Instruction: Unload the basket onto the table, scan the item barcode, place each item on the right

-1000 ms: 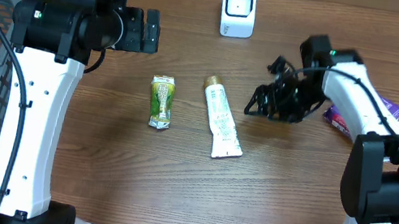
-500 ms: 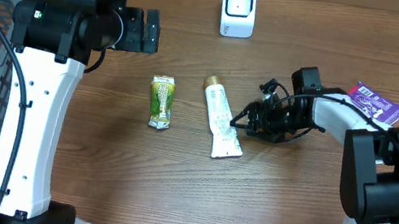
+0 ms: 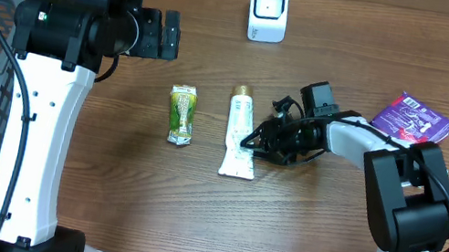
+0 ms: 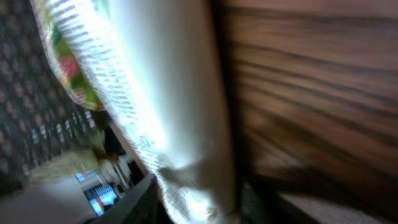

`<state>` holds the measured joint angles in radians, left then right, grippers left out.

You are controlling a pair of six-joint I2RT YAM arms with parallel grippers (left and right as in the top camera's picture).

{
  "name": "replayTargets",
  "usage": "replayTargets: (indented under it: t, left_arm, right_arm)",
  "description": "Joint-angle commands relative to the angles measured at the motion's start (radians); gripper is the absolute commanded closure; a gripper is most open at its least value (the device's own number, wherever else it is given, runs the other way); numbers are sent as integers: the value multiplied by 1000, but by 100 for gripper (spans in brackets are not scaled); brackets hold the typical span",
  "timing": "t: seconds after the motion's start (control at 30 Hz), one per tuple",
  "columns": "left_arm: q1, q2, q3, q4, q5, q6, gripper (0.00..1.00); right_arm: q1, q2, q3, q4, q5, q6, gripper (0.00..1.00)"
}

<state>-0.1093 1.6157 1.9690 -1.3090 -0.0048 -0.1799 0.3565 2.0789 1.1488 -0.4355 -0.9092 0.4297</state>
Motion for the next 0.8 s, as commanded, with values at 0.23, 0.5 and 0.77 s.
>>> replayTargets:
  t: [0.23,0.5,0.77]
  left_arm:
    - [-2,2,9,4,-5,8,1]
    - [-2,2,9,4,-6,8,0]
    - [-2,2,9,4,-6,8,1]
  right_arm:
    - [42,8,-14,108,151,203,96]
    - [49,-19,2,169,100,116,96]
    - [44,-254,5,139,100,-42,96]
